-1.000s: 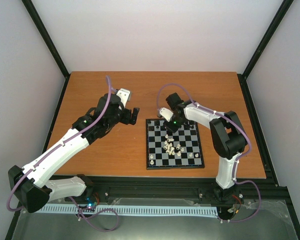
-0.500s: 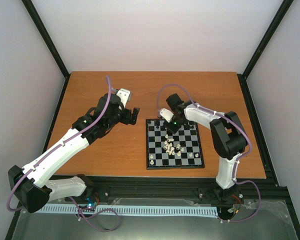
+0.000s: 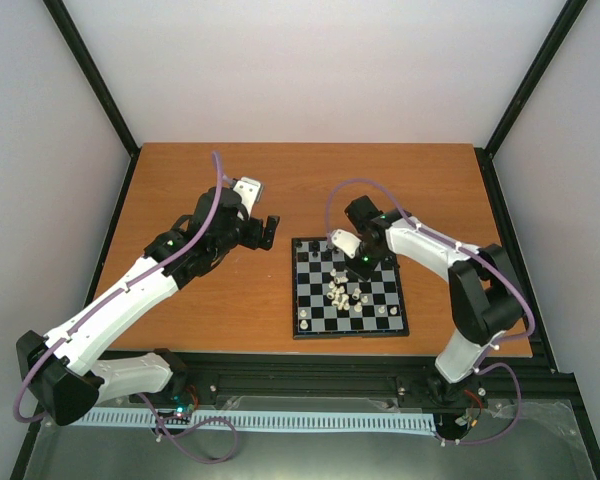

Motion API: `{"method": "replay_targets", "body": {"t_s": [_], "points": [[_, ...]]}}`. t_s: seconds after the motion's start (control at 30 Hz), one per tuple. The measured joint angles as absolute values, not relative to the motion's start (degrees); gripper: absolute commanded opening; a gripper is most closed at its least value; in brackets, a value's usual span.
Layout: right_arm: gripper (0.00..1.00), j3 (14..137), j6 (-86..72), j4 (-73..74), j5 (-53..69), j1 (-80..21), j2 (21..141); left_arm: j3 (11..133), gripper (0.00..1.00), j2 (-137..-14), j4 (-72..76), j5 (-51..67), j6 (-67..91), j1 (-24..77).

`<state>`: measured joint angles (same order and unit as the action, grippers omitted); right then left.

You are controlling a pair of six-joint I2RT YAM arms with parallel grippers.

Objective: Set up the chess pieces on the board

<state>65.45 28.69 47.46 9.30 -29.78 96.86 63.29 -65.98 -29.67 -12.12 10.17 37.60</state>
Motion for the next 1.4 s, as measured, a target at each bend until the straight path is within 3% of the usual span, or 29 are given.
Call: {"method": "replay_targets", "body": {"t_s": [0.43,1.0,1.4], "points": [[0.11,69.95,42.41,64.49,-9.37,-29.78,94.15,63.42,1.00,-66.17,-29.78,-11.60,10.17,37.60],[0.12,72.42,47.29,76.20,-23.00,-35.57,106.96,63.53,1.00,-66.28,-30.06,-10.98,10.17,37.60],[0.25,74.56,47.09,76.03,-24.36,-37.17,109.86,63.61,1.00,-66.57,-30.06,-10.61,10.17,37.60]]}}
